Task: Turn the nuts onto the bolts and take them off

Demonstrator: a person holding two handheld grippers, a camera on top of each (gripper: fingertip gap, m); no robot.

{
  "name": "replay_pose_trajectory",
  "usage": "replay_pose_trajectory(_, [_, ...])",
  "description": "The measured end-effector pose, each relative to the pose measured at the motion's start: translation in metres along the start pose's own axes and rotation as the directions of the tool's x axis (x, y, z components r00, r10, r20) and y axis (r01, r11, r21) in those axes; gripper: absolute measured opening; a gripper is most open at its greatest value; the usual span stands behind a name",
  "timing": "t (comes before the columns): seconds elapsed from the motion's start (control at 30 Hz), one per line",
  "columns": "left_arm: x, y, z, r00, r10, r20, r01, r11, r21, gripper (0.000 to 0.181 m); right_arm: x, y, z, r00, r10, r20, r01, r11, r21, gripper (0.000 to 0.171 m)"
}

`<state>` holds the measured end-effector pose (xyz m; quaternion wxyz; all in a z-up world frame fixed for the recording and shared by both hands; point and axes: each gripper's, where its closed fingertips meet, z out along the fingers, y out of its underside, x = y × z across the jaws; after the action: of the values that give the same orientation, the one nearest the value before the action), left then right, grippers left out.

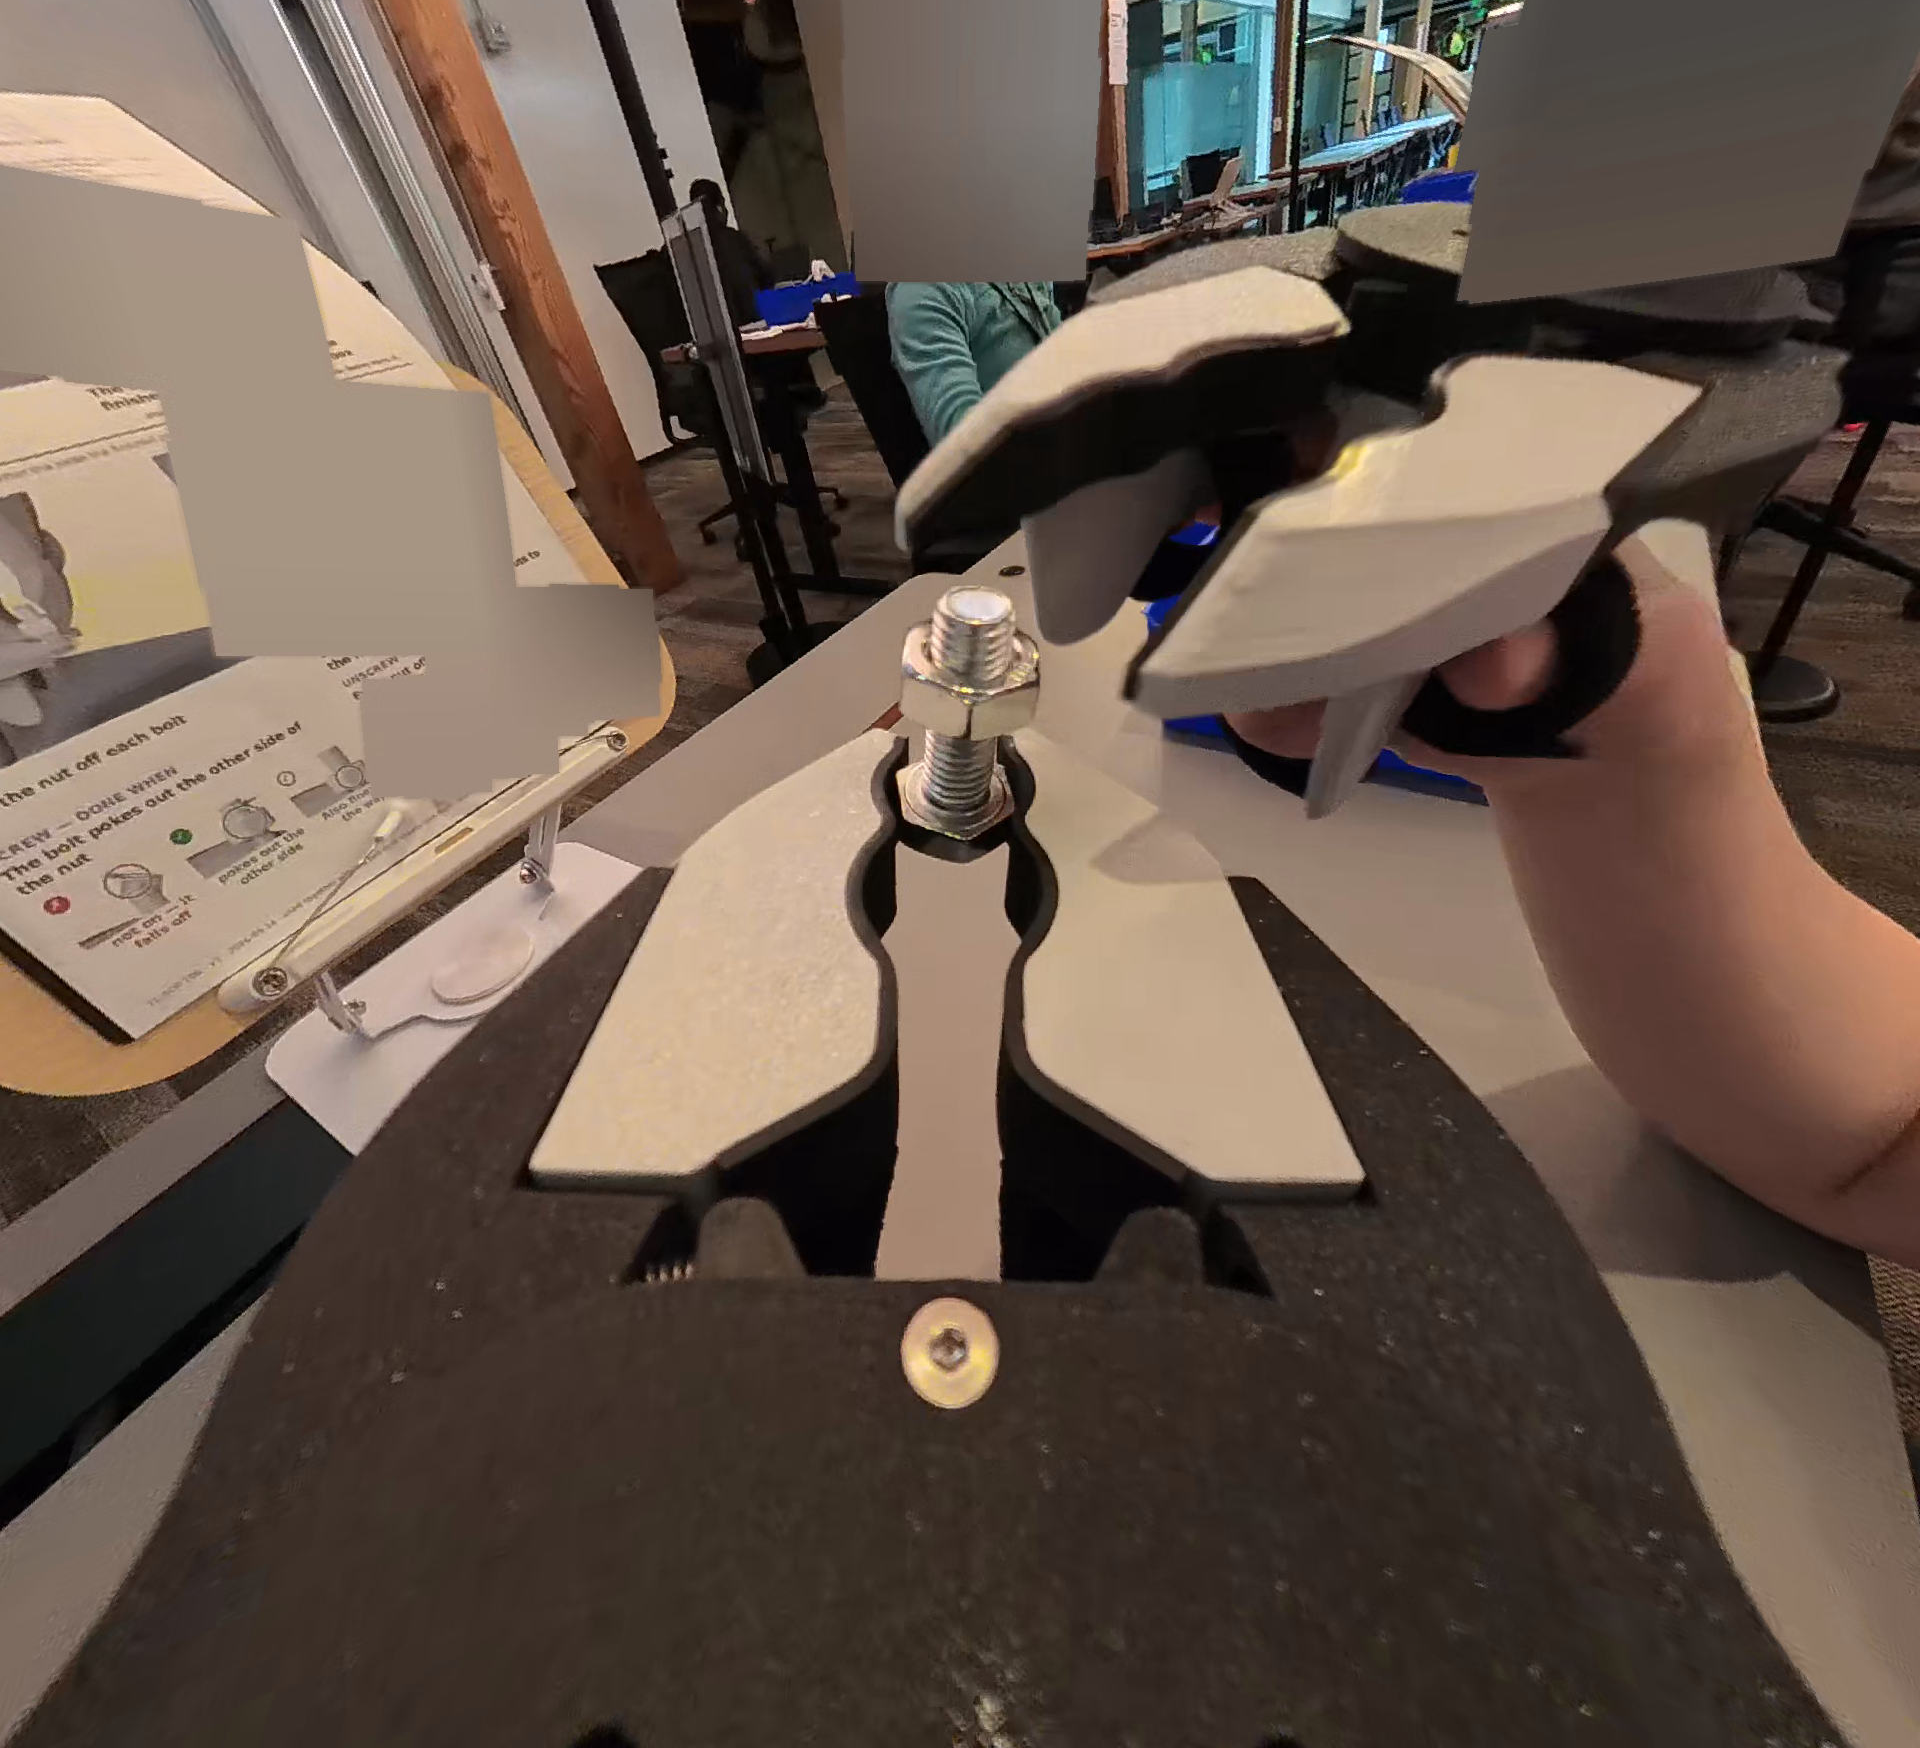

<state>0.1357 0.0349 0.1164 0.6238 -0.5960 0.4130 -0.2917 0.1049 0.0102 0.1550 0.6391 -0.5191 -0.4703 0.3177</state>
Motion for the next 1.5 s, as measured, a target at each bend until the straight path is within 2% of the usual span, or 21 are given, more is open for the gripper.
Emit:
replay_pose_trajectory(0.2, [0.007,-0.001,-0.001,0.999,0.034,-0.019,-0.034,0.999,-0.009,0.016,-0.001,0.005,0.003,0.999,-0.039,-0.013,0.038,0.999,-0.030,0.031])
replay_pose_trajectory(0.33, [0.010,-0.001,-0.001,0.999,0.048,-0.020,-0.048,0.999,-0.013,0.016,-0.004,0.006,0.002,0.999,-0.034,0.014,0.035,0.999,-0.041,0.018])
replay_pose_trajectory(0.67, [0.009,-0.004,-0.001,0.995,0.103,0.010,-0.103,0.995,0.003,0.016,-0.002,0.004,0.000,0.998,0.058,0.034,-0.057,0.998,-0.019,0.018])
replay_pose_trajectory(1.07, [0.009,-0.006,-0.002,0.990,0.140,0.035,-0.140,0.990,0.005,0.016,-0.005,0.001,0.000,0.999,0.032,0.029,-0.032,0.999,-0.011,0.018])
replay_pose_trajectory(1.27, [-0.003,-0.002,-0.001,0.982,0.158,0.107,-0.157,0.987,-0.023,0.016,0.006,-0.007,-0.007,0.997,-0.021,-0.074,0.023,1.000,0.015,0.030])
replay_pose_trajectory(1.5, [0.001,-0.004,-0.002,0.986,0.138,0.090,-0.138,0.990,-0.009,0.016,0.007,0.004,0.000,0.993,-0.058,-0.101,0.054,0.998,-0.045,0.032])
